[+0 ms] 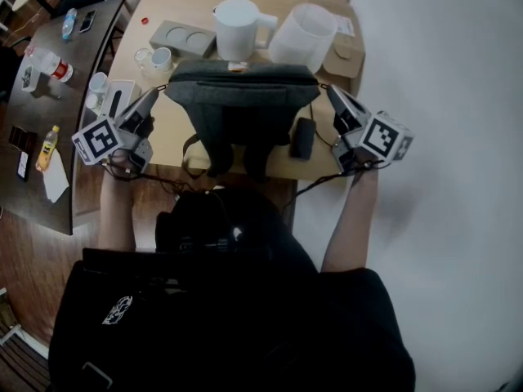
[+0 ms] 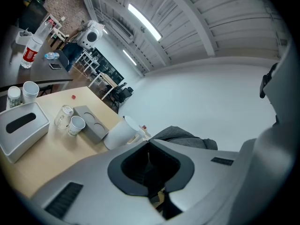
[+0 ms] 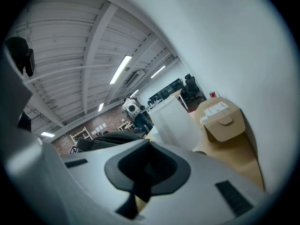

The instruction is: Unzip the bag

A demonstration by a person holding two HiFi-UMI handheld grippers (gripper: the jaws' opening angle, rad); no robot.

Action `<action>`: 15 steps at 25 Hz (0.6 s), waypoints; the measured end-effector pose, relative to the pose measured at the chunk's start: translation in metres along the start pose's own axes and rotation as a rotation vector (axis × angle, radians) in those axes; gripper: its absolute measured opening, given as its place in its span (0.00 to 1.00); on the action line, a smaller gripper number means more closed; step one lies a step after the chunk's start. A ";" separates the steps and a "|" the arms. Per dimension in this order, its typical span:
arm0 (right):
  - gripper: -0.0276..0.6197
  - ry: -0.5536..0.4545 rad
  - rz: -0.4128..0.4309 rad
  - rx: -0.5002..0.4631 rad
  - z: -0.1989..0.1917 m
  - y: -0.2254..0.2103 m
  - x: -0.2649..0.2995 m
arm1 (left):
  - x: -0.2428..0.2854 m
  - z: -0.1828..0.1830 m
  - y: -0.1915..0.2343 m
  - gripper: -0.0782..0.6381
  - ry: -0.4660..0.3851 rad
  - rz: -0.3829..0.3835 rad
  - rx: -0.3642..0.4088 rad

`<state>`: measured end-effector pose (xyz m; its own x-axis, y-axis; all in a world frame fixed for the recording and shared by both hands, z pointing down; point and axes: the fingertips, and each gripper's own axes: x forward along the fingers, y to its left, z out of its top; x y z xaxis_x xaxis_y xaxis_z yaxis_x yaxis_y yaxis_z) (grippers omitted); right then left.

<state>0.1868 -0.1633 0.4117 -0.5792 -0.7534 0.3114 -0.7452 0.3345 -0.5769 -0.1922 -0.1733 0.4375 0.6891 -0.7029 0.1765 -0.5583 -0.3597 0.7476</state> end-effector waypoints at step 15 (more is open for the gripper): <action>0.06 0.002 -0.006 -0.003 -0.002 -0.002 0.000 | 0.000 -0.002 0.004 0.12 0.004 0.004 -0.014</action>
<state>0.1877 -0.1630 0.4147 -0.5753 -0.7542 0.3166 -0.7497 0.3313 -0.5729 -0.1940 -0.1736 0.4418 0.6889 -0.7018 0.1815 -0.5542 -0.3485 0.7559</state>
